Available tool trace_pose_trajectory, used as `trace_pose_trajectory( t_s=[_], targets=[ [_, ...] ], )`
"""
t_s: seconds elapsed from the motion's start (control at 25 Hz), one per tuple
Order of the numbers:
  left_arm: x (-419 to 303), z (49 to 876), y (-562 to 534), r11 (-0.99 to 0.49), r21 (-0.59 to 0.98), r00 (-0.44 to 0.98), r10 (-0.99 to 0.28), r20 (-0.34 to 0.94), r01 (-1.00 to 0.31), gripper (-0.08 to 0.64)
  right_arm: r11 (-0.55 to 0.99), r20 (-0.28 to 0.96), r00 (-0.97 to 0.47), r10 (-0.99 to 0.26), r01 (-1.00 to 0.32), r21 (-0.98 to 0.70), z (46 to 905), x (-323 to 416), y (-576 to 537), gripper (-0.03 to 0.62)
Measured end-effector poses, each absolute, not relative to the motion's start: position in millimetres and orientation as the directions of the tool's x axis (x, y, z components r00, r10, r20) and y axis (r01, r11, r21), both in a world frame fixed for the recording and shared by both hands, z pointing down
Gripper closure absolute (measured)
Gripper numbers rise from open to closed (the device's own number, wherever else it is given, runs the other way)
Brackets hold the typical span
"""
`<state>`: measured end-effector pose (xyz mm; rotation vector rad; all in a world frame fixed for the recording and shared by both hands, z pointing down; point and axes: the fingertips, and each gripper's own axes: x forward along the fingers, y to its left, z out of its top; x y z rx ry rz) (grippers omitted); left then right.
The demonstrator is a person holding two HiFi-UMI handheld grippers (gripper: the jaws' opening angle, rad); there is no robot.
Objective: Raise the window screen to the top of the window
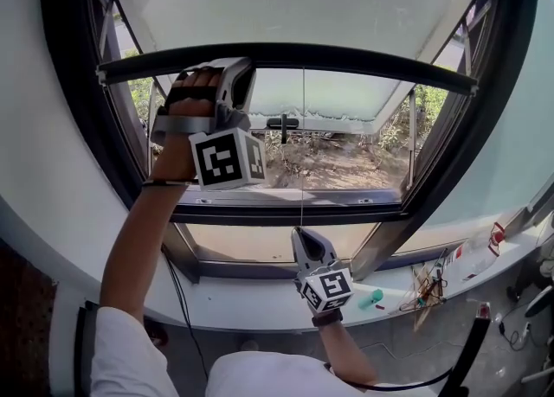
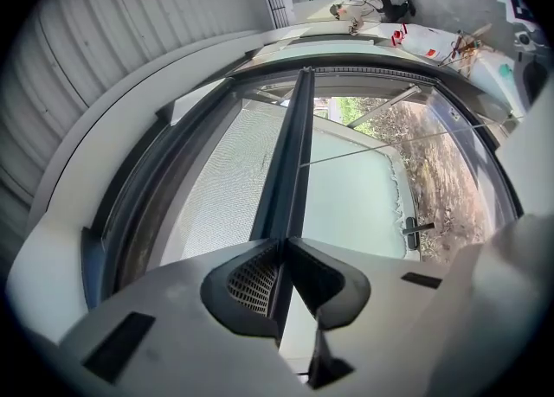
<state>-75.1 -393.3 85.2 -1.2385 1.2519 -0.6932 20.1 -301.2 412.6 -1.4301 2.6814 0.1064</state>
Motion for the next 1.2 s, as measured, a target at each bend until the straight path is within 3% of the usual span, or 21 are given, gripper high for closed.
trace_pose_trajectory(
  t_s=[1.2],
  targets=[
    [-78.1,11.5,-395.2,0.359,-0.894,0.21,-0.884,-0.418,-0.267,0.522,0.552,-0.264,-0.538,-0.8,-0.834,0.027,336.8,13.6,-302.0,0.601]
  ],
)
